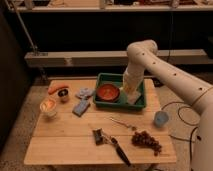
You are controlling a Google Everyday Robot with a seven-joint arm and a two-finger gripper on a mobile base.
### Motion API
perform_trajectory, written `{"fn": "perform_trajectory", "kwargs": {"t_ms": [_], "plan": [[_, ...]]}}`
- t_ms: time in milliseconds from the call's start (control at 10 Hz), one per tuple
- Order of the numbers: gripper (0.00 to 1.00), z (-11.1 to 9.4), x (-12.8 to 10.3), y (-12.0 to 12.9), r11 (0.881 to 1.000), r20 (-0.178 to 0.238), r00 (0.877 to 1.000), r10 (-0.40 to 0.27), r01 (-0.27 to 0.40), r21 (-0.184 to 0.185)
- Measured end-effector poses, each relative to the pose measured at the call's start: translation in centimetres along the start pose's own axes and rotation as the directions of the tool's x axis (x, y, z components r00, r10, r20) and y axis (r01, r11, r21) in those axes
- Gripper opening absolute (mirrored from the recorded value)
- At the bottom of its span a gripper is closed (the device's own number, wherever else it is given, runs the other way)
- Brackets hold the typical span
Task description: Place banana in table surface
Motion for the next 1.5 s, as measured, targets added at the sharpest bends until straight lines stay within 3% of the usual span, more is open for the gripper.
{"fn": "perform_trajectory", "kwargs": {"t_ms": [300, 1000, 1500], "plan": [[0.00, -2.4, -0.2, -1.9, 0.997, 0.033, 0.998, -0.044, 0.042, 0.063], [0.00, -2.2, -0.3, -1.9, 0.997, 0.038, 0.998, -0.047, 0.044, 0.063], [0.00, -0.8, -3.9, -5.4, 0.982, 0.093, 0.980, -0.174, 0.165, 0.097]]}}
